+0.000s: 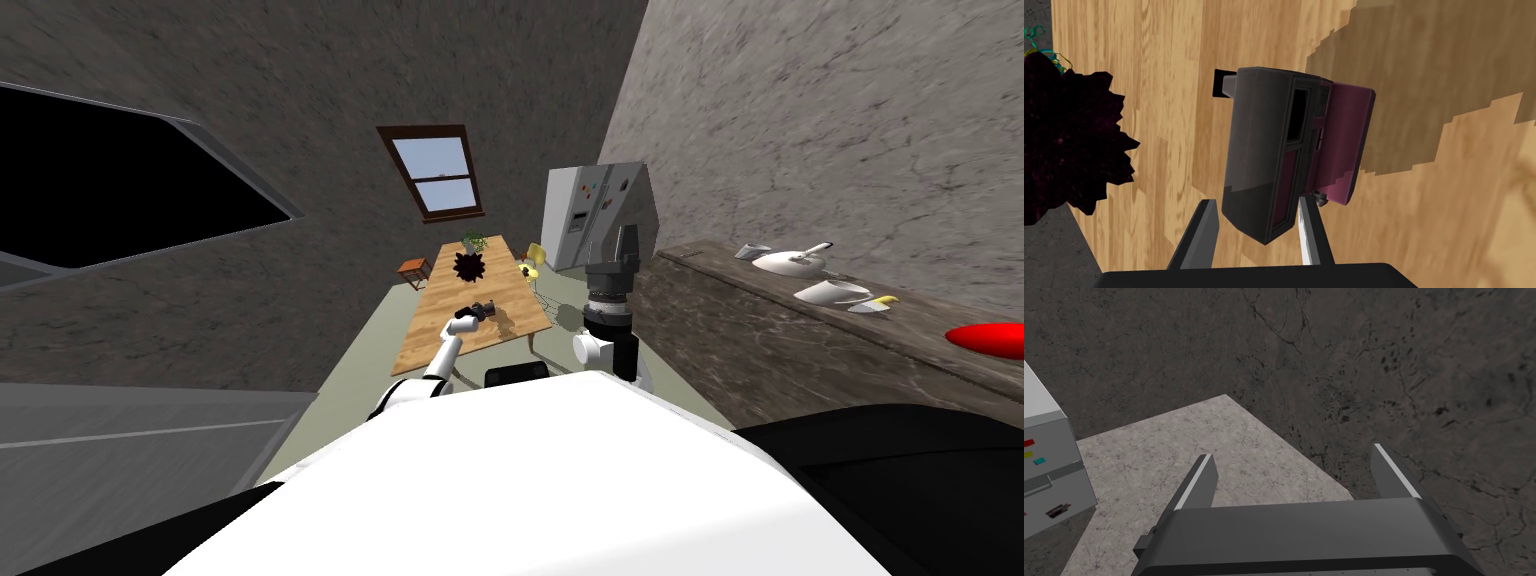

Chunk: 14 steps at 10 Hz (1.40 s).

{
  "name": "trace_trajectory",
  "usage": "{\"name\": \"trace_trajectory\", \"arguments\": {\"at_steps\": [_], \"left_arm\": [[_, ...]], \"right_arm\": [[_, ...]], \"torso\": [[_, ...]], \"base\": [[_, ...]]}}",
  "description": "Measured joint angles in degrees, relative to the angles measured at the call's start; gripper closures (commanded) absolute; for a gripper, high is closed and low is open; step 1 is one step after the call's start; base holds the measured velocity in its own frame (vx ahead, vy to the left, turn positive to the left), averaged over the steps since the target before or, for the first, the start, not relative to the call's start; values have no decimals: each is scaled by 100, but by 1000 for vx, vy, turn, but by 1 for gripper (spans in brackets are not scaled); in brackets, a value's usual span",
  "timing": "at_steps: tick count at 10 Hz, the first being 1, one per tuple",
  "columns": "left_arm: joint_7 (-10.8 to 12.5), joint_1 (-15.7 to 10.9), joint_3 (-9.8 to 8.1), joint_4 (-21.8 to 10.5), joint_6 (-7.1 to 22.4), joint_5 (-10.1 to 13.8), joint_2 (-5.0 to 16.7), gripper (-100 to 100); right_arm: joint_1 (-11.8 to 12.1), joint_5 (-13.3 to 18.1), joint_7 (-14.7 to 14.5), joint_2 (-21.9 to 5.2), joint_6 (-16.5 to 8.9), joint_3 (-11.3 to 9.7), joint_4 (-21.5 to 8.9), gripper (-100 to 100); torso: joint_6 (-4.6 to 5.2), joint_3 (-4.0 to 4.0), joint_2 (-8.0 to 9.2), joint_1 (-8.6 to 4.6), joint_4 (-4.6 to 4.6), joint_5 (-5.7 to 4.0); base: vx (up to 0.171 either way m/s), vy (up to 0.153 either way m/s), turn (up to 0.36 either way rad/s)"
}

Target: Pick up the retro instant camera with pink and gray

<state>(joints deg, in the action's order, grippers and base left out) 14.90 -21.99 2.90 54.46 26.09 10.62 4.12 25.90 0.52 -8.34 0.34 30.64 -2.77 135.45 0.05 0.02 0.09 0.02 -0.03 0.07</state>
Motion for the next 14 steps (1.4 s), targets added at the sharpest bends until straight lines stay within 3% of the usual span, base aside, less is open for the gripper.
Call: {"name": "trace_trajectory", "arguments": {"at_steps": [5,11,12,14], "left_arm": [[8,-559,-184,-808,-237,42,11,100],[11,-1190,-437,-1590,-448,82,37,100],[20,-1191,-444,-1622,-422,67,37,100],[10,-1562,-553,-2116,-643,121,42,100]], "right_arm": [[0,0,0,0,0,0,0,0],[1,0,0,0,0,0,0,0],[1,0,0,0,0,0,0,0],[0,0,0,0,0,0,0,0]], "torso": [[-5,2,4,5,-1,-1],[-3,11,11,-3,9,-4],[-5,5,2,-4,7,-4],[0,18,18,-5,17,-5]], "base": [[-56,10,-41],[-44,8,-28],[-57,8,-80],[-44,8,-29]]}}
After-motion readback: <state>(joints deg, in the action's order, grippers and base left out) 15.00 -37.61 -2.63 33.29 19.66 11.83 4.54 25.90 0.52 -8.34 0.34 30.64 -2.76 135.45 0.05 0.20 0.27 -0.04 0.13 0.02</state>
